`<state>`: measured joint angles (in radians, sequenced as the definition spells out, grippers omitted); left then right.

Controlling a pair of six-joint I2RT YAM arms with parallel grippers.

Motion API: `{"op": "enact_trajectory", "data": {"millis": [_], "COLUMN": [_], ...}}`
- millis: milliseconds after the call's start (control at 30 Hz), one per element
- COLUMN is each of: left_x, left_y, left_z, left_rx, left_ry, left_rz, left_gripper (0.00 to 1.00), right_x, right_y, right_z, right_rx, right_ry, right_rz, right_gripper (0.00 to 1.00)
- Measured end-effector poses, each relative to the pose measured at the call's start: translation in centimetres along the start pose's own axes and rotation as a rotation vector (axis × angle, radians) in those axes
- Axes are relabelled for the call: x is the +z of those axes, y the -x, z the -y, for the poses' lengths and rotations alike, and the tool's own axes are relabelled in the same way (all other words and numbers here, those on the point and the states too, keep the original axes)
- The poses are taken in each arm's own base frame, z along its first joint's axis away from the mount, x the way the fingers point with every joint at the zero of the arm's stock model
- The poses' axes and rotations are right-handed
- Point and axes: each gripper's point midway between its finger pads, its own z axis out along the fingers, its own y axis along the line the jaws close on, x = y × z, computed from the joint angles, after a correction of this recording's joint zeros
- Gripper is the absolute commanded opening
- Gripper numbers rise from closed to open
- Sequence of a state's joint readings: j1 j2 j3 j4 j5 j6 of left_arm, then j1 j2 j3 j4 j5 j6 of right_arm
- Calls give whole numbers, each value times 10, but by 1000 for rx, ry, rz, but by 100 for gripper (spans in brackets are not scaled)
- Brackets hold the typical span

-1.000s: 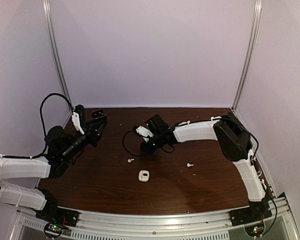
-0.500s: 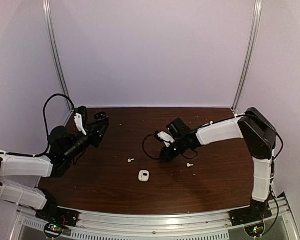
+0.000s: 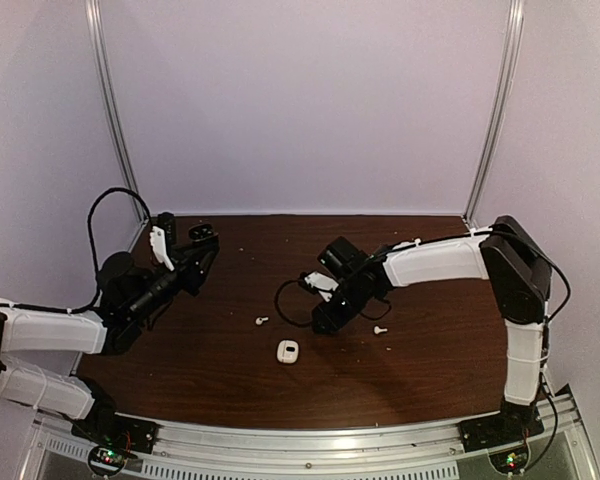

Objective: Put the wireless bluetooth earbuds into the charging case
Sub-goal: Move the left earbud to the center of the board.

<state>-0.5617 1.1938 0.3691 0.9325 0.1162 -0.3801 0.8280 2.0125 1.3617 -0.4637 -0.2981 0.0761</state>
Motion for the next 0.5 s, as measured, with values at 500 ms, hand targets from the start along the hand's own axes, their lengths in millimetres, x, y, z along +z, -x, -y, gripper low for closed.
{"op": "enact_trajectory", "data": {"millis": [500], "left_x": [-1], "left_y": [4], "left_z": [2], "left_rx": [2], "left_ry": [-6], "left_rz": [11], "left_gripper": [0], "right_x": [4], "right_y": [-11], "right_z": [-6], "right_rx": [-178], "right_ry": [-46], "right_rz": [-124], "right_gripper": [46]}}
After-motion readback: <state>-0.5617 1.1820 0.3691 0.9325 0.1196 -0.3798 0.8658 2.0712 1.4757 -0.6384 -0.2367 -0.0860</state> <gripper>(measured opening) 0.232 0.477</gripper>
